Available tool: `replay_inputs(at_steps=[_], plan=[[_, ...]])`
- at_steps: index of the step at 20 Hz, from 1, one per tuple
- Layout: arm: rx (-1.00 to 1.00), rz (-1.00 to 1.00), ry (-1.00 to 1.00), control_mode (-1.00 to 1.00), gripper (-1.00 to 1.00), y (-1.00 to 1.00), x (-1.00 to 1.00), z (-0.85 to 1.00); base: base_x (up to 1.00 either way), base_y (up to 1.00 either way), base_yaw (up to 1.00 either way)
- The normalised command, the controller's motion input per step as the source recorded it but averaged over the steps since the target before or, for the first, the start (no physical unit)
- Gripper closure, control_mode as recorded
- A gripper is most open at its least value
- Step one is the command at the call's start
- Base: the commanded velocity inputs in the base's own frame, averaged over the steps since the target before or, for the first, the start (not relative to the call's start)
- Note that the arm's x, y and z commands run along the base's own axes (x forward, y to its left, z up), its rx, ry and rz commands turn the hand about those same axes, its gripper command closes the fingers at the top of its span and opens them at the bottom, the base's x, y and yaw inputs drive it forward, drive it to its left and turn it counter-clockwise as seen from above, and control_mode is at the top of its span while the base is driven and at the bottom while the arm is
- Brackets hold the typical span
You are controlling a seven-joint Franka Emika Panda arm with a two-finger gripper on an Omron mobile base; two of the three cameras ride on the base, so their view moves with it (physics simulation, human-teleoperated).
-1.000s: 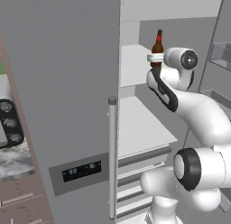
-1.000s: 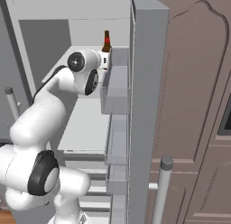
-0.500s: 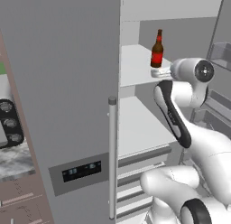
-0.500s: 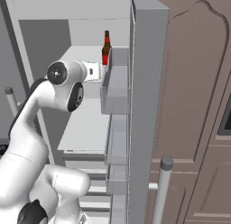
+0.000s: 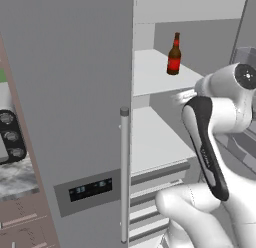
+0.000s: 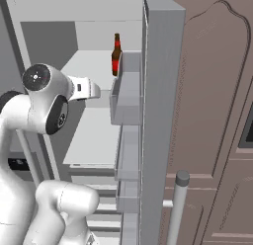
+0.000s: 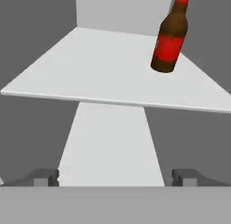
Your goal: Place the beer and liquor on the top shelf of the fridge to keep them out of children's reach, and place the apple on lower shelves for easy access.
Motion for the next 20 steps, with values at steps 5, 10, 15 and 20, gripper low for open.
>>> replay_inputs(at_steps=[5,10,15,20], plan=[[0.0,0.1,0.23,-1.0,-1.0,0.16,-0.96,-0.48,0.0,0.0,0.0],[0.01,0.09,0.02,-1.0,-1.0,-0.04,-0.66,-0.88,0.0,0.0,0.0],[0.0,0.01,0.03,-1.0,-1.0,0.04,-0.07,-0.39,0.0,0.0,0.0],[0.0,0.0,0.05,-1.0,-1.0,0.0,0.31,0.0,0.0,0.0,0.0]])
